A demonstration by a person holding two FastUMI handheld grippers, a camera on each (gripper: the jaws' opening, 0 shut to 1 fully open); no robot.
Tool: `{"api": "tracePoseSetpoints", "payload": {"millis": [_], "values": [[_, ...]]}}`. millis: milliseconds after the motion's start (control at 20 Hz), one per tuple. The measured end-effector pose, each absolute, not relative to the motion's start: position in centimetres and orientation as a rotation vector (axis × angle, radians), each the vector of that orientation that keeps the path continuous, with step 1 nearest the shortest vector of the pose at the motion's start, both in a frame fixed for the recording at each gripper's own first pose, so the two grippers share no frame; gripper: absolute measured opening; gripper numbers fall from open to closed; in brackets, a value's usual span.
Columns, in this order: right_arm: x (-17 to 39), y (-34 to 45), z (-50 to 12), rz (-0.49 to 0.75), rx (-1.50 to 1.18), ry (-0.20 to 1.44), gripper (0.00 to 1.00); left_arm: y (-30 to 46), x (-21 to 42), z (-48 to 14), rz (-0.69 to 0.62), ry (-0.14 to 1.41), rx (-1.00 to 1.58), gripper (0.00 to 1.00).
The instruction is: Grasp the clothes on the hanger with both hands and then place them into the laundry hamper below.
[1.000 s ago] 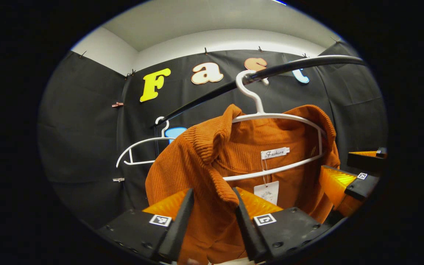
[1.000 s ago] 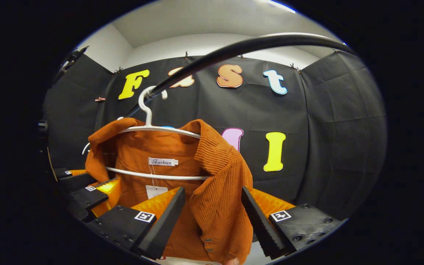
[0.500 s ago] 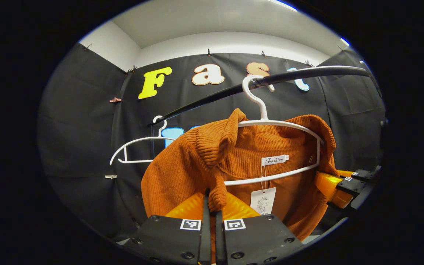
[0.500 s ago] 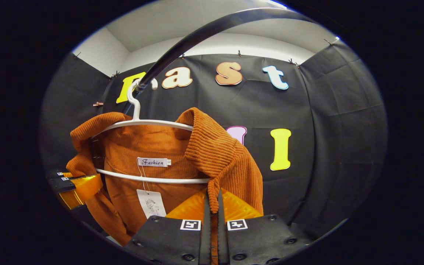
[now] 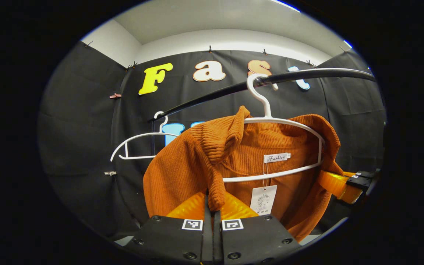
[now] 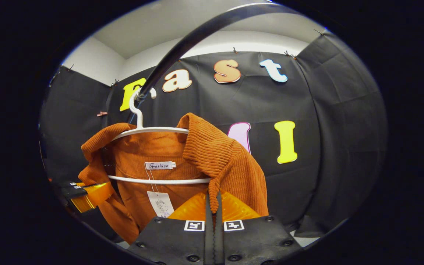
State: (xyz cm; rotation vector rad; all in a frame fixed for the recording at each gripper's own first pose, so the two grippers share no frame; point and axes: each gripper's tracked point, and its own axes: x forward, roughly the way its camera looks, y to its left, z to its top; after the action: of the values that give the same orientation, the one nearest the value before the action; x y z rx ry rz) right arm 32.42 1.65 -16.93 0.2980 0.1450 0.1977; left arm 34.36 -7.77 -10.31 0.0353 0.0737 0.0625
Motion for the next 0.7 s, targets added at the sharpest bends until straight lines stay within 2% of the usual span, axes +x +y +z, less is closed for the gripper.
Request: {"api": "tracePoseSetpoints", "payload": {"millis": [150,350,500,700], "values": [[32.9,1.8,-16.2,0.264,0.454,0.172,0.05,-7.9,34.5,-10.1,0.055,0.089,0.04,0.05],[33.8,0.9,-16.8,0.311,0.516,0.236,0.04,-7.8,34.3,-10.1,0.067,0.113,0.065,0.05],[34.7,-0.6,-16.0,0.3,0.498,0.249,0.04,-8.1,34.5,-10.0,0.053,0.137,0.057,0.05],[36.7,-3.2,-15.0,0.249,0.568,0.186,0.04,-7.5,34.7,-8.1,0.059,0.114,0.042,0.05]]}}
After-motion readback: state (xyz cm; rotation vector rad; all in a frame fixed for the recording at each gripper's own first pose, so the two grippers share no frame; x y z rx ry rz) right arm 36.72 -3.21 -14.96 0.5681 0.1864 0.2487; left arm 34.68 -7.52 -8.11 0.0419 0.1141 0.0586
